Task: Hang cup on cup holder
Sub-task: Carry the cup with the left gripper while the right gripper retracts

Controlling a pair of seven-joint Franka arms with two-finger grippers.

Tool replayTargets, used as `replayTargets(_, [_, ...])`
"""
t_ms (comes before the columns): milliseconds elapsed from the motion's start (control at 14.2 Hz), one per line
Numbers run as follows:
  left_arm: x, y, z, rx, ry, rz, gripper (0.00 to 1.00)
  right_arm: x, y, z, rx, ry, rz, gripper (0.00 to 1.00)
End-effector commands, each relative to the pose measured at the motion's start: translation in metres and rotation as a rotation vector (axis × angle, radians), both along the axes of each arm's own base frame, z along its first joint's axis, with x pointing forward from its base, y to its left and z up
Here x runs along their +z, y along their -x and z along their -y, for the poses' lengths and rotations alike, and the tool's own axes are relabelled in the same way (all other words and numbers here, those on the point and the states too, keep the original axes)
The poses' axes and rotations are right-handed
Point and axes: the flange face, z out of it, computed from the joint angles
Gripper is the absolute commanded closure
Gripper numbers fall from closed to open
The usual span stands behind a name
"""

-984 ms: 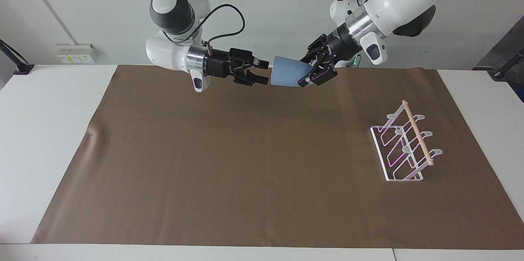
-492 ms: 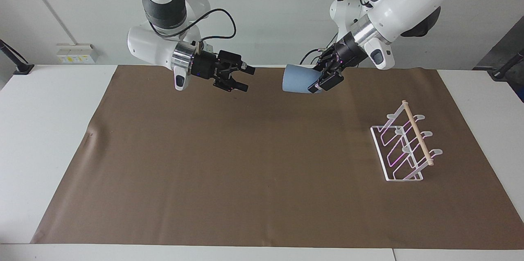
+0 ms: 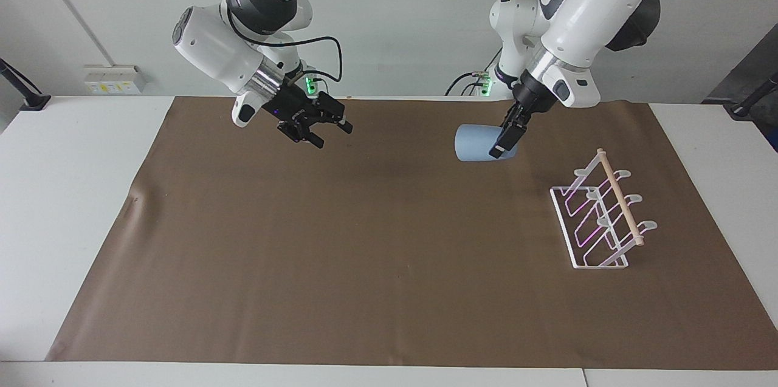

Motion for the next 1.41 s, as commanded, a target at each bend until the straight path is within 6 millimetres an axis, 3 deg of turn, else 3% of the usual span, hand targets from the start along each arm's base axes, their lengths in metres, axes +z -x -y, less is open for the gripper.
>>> replayTargets(0, [-0.011, 0.007, -0.023, -0.04, -0.098, 0.097, 1.0, 0.009, -0.008, 0.014, 0.015, 0.17, 0.026, 0.0])
replayTargets(351, [-0.013, -0.011, -0.069, -0.112, -0.253, 0.242, 1.0, 0.004, -0.01, 0.041, 0.105, 0.483, 0.075, 0.0])
replayTargets(492, [-0.012, -0.017, -0.082, -0.17, -0.289, 0.277, 1.0, 0.008, -0.01, 0.048, 0.1, 0.527, 0.076, 0.0])
replayTargets(843, [-0.018, -0.027, -0.112, -0.181, -0.411, 0.381, 1.0, 0.061, -0.015, 0.091, 0.012, 0.572, 0.03, 0.0])
replayTargets(1335, [-0.055, -0.036, -0.154, -0.269, -0.625, 0.443, 1.0, 0.131, -0.004, 0.129, -0.037, 0.575, -0.023, 0.0])
